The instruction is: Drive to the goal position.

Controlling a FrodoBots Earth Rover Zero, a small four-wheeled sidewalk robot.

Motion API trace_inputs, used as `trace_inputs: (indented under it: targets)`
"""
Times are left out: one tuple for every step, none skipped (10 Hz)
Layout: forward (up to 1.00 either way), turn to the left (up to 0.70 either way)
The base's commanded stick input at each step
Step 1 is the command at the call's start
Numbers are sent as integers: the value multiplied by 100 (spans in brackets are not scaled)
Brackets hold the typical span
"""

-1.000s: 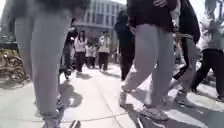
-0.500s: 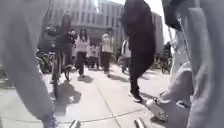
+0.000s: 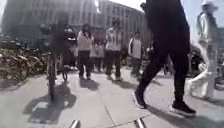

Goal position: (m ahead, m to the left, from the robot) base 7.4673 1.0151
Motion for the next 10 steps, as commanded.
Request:
trace_inputs:
  targets:
    - [85,1]
    - [85,1]
    - [85,1]
    - [85,1]
    - [85,1]
    - [85,1]
    - [85,1]
    - [85,3]
    - [85,4]
    - [85,3]
